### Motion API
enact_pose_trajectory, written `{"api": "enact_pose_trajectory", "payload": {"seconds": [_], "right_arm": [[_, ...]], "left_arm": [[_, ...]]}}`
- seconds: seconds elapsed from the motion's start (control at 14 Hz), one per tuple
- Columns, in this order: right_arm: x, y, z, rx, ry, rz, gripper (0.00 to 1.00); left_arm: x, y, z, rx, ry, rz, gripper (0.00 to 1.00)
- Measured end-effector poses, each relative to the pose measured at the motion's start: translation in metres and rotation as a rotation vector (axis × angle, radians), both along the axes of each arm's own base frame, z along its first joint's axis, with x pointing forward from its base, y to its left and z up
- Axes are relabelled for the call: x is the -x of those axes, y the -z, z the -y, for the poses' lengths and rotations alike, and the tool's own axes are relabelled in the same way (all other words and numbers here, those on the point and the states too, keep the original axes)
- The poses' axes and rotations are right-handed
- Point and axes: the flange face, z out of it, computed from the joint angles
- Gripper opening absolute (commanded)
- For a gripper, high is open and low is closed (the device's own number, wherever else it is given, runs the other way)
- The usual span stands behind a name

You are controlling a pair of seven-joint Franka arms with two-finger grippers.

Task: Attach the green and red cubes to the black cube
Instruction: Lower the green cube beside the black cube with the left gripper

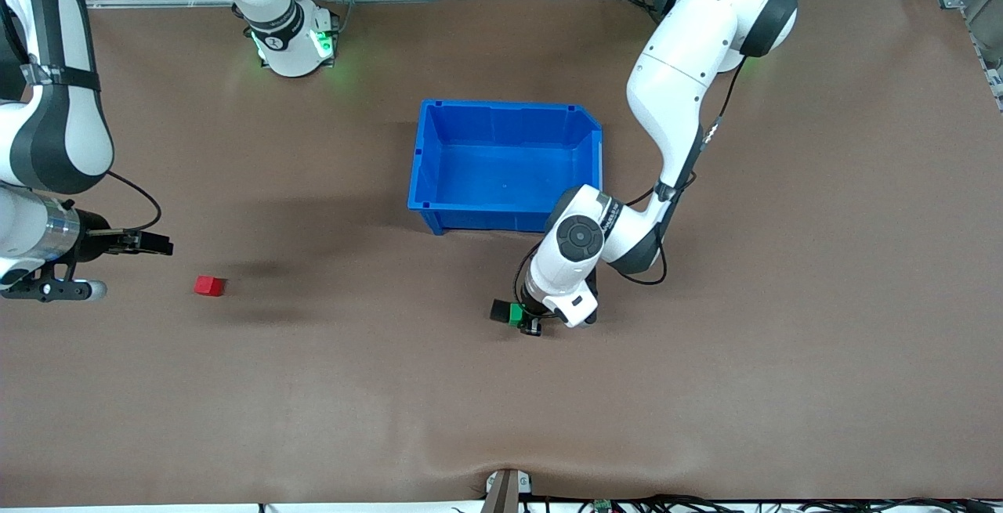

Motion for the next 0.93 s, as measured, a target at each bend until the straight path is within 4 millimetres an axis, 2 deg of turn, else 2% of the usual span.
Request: {"api": "enact_pose_trajectory", "payload": {"seconds": [0.93], "right_arm": [[-0.007,0.028,0.003,-0.001,0.003,-0.003,1.00]], "left_arm": [[0.005,-0.001,0.003,-0.024,-0.035,-0.073,0.00]]}}
